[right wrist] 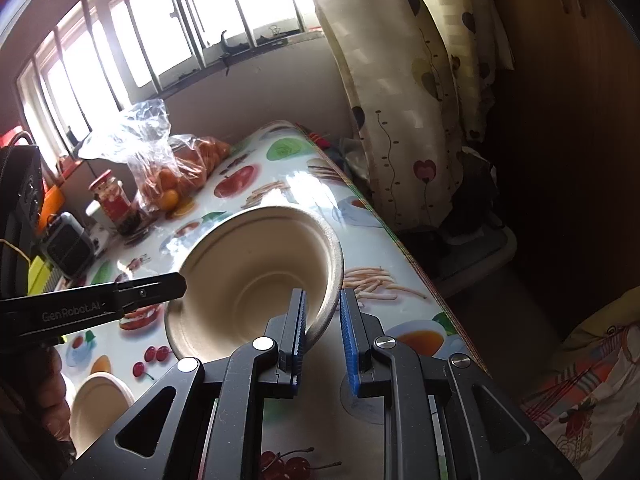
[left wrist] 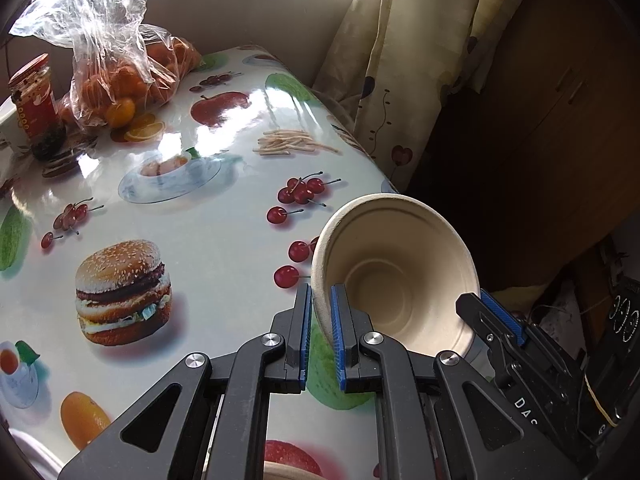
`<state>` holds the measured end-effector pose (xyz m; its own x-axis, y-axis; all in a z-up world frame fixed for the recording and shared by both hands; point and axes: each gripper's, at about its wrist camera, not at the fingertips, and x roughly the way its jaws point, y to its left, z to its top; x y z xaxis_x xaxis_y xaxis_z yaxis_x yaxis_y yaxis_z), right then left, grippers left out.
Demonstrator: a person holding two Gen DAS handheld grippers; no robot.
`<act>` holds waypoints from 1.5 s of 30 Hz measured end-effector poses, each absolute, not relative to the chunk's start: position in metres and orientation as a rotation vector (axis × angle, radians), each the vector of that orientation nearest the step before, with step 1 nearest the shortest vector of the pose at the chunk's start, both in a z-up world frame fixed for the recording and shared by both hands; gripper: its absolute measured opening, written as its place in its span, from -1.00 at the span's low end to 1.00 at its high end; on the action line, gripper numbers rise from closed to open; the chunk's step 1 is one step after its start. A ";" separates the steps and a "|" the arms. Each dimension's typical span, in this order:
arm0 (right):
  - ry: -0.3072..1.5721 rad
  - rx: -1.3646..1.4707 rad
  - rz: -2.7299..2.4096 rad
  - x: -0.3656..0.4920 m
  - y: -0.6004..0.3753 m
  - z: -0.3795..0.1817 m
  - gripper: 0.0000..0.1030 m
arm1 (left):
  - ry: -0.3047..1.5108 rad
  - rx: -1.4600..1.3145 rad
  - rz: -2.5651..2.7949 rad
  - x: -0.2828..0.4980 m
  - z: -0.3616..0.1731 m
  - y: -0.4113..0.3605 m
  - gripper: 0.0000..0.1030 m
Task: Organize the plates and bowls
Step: 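Carry the gripped kraft bowl with both tools onto the bowl stack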
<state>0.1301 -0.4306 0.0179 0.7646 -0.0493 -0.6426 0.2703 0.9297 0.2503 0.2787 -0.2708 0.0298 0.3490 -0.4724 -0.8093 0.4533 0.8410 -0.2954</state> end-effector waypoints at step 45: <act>0.594 0.279 -0.085 0.069 -0.346 0.063 -0.67 | 0.920 -0.108 -0.569 0.204 0.073 -0.178 -0.80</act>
